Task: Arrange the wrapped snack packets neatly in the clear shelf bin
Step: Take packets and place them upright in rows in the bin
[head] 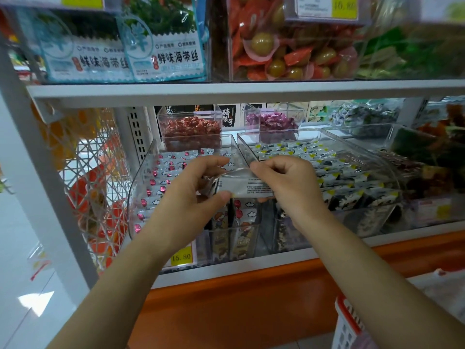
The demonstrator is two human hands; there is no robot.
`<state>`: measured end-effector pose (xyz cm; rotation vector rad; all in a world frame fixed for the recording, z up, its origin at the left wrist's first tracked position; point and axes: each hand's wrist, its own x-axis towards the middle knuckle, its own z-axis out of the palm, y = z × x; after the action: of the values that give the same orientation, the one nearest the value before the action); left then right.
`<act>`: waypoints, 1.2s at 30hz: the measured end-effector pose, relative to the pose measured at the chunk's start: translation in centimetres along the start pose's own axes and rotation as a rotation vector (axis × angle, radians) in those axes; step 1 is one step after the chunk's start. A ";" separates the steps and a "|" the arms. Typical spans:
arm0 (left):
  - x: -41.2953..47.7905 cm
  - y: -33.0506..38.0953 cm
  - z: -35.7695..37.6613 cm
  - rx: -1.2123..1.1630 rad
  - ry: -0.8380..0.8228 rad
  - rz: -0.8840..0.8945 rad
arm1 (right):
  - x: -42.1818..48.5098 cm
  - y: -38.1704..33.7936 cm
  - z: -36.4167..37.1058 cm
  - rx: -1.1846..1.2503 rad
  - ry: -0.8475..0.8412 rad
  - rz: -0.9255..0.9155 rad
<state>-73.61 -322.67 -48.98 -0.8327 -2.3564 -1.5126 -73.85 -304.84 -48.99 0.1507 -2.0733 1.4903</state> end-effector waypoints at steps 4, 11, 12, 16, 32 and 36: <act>-0.2 0.3 0.2 0.293 -0.042 0.202 | 0.0 0.4 0.1 0.045 -0.016 0.041; 0.0 0.1 0.0 0.141 -0.003 0.057 | -0.1 0.4 0.0 0.038 -0.028 0.003; 0.0 0.2 0.0 0.111 -0.001 0.037 | -0.2 0.4 0.0 0.023 -0.025 -0.012; 0.1 0.2 -0.3 0.002 0.061 -0.036 | -0.2 0.0 -0.2 0.083 -0.118 -0.023; 3.8 -2.8 -0.4 0.494 0.013 -0.187 | 1.8 0.9 -0.9 0.225 0.182 0.190; 6.4 -4.2 1.6 0.874 -0.321 -0.227 | 1.8 1.1 -0.6 0.219 0.171 0.207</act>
<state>-81.02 -320.40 -49.96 -0.6049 -2.9957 -0.2699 -75.59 -303.46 -48.85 -0.1077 -1.8313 1.7876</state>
